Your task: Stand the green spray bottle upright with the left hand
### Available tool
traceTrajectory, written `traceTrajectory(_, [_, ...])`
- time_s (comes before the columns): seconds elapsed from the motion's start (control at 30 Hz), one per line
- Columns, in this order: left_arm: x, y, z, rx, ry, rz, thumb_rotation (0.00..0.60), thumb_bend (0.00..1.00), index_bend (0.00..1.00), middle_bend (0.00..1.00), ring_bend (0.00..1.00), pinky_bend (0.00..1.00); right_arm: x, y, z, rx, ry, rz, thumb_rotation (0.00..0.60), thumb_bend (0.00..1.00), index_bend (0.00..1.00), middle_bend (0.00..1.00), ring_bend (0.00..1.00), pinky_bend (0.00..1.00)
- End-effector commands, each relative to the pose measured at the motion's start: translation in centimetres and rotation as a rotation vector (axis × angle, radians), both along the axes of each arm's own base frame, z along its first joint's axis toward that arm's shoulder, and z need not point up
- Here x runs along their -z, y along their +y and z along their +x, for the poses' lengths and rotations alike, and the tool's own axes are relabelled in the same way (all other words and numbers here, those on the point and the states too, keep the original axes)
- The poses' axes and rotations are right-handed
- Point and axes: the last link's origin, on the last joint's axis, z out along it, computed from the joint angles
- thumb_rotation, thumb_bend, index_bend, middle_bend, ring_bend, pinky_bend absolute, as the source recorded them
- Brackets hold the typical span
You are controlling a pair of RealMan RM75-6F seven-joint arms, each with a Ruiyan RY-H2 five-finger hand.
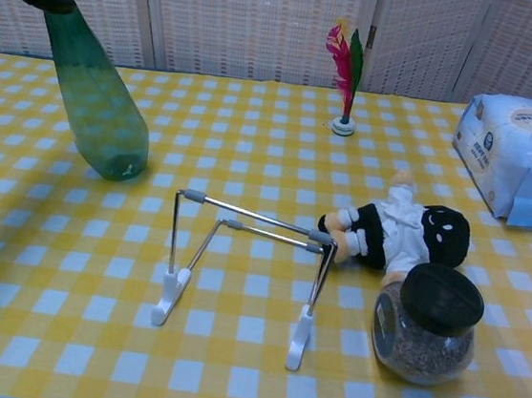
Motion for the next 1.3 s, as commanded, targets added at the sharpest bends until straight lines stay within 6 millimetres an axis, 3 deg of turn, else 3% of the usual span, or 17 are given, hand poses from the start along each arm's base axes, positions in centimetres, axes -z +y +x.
traceTrajectory(0.03, [0.2,0.2,-0.1,-0.005,0.019,-0.002,0.600,0.54,0.79,0.26,0.12,0.00,0.0,0.1,0.0,-0.002,-0.001,-0.002,0.600,0.28,0.00,0.00,0.00,0.00])
traceTrajectory(0.17, [0.5,0.3,0.0,0.003,0.047,-0.001,0.600,0.54,0.76,0.27,0.12,0.00,-0.2,0.1,0.1,-0.004,-0.001,-0.009,0.600,0.28,0.00,0.00,0.00,0.00])
traceTrajectory(0.27, [0.8,0.4,0.2,0.011,0.055,-0.008,0.600,0.54,0.63,0.26,0.11,0.00,-0.2,0.2,0.0,-0.004,-0.002,-0.012,0.600,0.28,0.00,0.00,0.00,0.00])
traceTrajectory(0.37, [0.8,0.4,0.2,0.013,0.054,-0.007,0.600,0.49,0.42,0.25,0.11,0.00,-0.2,0.1,0.0,-0.003,-0.004,-0.010,0.600,0.28,0.00,0.00,0.00,0.00])
traceTrajectory(0.5, [0.8,0.4,0.1,0.009,0.051,-0.012,0.600,0.41,0.30,0.24,0.10,0.00,-0.3,0.1,0.0,-0.003,-0.003,-0.010,0.600,0.28,0.00,0.00,0.00,0.00])
traceTrajectory(0.9, [0.5,1.7,-0.9,-0.022,-0.009,-0.003,0.600,0.31,0.18,0.23,0.10,0.00,-0.1,0.0,0.0,0.001,0.002,-0.007,0.600,0.28,0.00,0.00,0.00,0.00])
traceTrajectory(1.13, [0.3,2.3,-1.3,-0.028,-0.037,0.002,0.545,0.20,0.14,0.23,0.09,0.00,-0.1,0.2,0.1,-0.005,0.003,-0.005,0.600,0.28,0.00,0.00,0.00,0.00])
traceTrajectory(1.3, [0.4,2.7,-1.5,-0.032,-0.037,0.004,0.531,0.18,0.13,0.23,0.09,0.00,0.0,0.1,0.0,0.000,0.006,-0.003,0.600,0.28,0.00,0.00,0.00,0.00])
